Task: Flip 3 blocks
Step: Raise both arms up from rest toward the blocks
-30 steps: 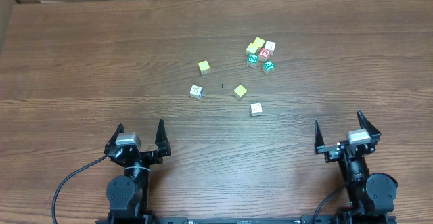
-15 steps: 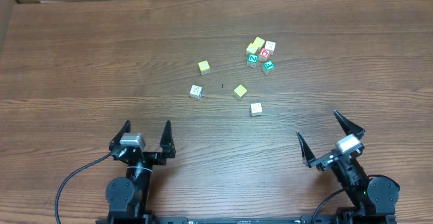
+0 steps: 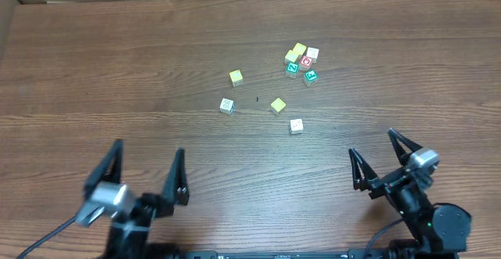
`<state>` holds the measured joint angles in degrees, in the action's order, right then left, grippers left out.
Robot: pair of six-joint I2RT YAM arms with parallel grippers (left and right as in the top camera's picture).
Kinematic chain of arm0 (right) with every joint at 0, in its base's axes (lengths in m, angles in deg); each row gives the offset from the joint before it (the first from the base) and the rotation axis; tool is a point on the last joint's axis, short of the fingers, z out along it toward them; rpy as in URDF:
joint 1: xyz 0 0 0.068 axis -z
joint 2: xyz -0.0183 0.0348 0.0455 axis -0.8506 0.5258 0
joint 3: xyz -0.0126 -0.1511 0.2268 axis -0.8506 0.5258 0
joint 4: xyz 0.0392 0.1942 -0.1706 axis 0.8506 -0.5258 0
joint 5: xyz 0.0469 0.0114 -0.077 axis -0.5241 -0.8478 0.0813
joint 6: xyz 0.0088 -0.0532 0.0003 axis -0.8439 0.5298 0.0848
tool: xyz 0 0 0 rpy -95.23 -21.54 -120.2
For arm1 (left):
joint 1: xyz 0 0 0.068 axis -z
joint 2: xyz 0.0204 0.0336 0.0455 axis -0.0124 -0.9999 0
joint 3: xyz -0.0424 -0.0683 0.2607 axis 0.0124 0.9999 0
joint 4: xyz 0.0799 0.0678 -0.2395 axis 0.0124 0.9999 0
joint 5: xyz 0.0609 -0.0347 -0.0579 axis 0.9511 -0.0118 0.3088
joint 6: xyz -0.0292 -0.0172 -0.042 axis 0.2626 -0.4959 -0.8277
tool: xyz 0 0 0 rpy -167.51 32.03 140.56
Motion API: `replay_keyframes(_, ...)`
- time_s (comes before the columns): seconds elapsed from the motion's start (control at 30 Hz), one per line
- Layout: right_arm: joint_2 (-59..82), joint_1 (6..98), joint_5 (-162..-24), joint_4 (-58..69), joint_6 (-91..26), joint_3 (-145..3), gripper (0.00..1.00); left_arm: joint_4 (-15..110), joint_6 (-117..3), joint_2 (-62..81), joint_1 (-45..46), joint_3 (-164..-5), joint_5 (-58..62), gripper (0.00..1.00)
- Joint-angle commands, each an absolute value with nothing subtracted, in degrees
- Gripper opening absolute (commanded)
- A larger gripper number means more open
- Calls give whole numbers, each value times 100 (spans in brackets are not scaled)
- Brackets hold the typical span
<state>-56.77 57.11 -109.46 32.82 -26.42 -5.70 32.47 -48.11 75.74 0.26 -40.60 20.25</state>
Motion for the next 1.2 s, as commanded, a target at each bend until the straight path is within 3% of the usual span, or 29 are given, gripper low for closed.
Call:
replay_keyframes(0.0,-5281,5728,-10852,3111,-2941,-1466,100,3651,-4862,6914,-29,-5201,1934,100)
replay_keyframes(0.2,-3771,5728,-10943,2089,-2939,-3320,100,5015,-4634,5308,-29,-7509,1903,100)
replay_keyframes(0.4,-1594,5728,-11265,-434,-2937,-6080,100,7235,-4457,3443,-29,-9828,1396,100)
replay_keyframes(0.67,920,5728,-11265,-3153,-2939,-9066,100,9213,-4285,1373,-29,-11366,1184,100)
replay_keyframes(0.93,2273,5726,-11394,-3778,-2887,-9484,100,9825,-4265,-360,-29,-11561,791,100)
replay_keyframes(1.0,2459,5673,-11387,-3828,-2638,-9484,83,9976,-4267,-686,-31,-11561,801,100)
replay_keyframes(1.03,2542,5645,-11374,-3828,-2570,-9484,70,10046,-4265,-834,-31,-11561,808,80)
replay_keyframes(1.07,2623,5614,-11365,-3824,-2574,-9484,52,10103,-4263,-979,-31,-11561,823,20)
replay_keyframes(1.1,2692,5582,-11367,-3819,-2596,-9484,38,10153,-4267,-1103,-31,-11561,874,4)
replay_keyframes(1.17,2832,5475,-11335,-3806,-2616,-9479,26,10184,-4267,-1324,-31,-11561,968,4)
